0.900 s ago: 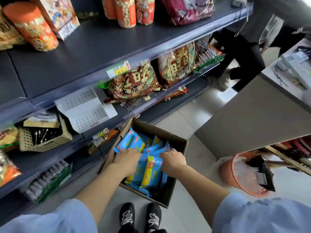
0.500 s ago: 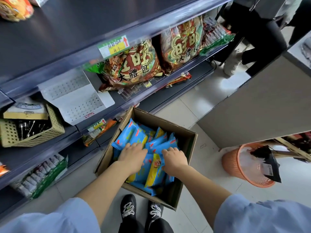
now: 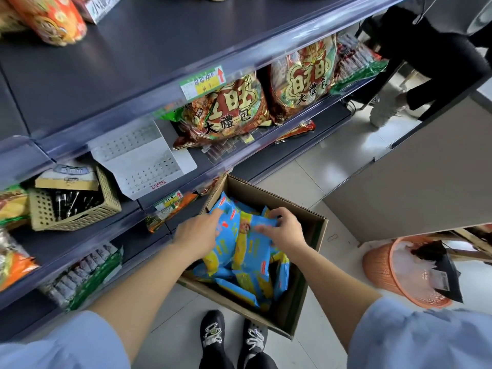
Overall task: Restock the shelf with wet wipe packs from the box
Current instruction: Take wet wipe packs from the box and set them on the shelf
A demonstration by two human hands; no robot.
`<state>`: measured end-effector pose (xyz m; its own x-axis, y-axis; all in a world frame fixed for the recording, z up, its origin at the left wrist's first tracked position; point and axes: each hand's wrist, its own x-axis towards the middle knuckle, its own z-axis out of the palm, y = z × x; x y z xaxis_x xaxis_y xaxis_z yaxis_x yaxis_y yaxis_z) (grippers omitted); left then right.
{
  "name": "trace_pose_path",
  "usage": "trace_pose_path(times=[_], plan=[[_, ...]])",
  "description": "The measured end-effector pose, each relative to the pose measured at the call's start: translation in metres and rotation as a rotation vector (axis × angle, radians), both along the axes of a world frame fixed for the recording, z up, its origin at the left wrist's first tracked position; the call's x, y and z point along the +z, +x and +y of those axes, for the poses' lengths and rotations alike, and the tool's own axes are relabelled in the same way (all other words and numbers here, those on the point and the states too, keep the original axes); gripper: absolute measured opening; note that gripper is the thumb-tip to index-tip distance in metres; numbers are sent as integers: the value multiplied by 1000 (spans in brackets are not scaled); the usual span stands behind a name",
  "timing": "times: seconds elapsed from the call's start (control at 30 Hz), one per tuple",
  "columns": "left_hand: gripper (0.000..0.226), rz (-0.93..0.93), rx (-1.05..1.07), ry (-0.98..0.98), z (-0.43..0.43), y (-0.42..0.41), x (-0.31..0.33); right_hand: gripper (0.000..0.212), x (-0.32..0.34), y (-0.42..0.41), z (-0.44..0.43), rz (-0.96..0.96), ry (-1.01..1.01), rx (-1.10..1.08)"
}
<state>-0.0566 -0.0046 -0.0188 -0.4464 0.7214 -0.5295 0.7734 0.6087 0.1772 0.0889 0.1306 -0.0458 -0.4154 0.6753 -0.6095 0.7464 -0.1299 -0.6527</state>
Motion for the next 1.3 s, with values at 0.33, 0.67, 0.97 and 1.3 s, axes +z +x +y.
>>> trace_pose_path(times=[0.33,0.67,0.97,1.3], plan=[[30,-70,304,62,-21,-14,-6,54,-14,-11,-22,-191,-64,118],[33,-142,344,122,-29,-15,9,60,-3,-14,-25,-252,197,397],[26,-76,418,239,-44,-25,76,46,71,-36,-8,-34,304,495],[28,29,560,402,-103,-45,179,23,172,-76,-22,150,496,630]])
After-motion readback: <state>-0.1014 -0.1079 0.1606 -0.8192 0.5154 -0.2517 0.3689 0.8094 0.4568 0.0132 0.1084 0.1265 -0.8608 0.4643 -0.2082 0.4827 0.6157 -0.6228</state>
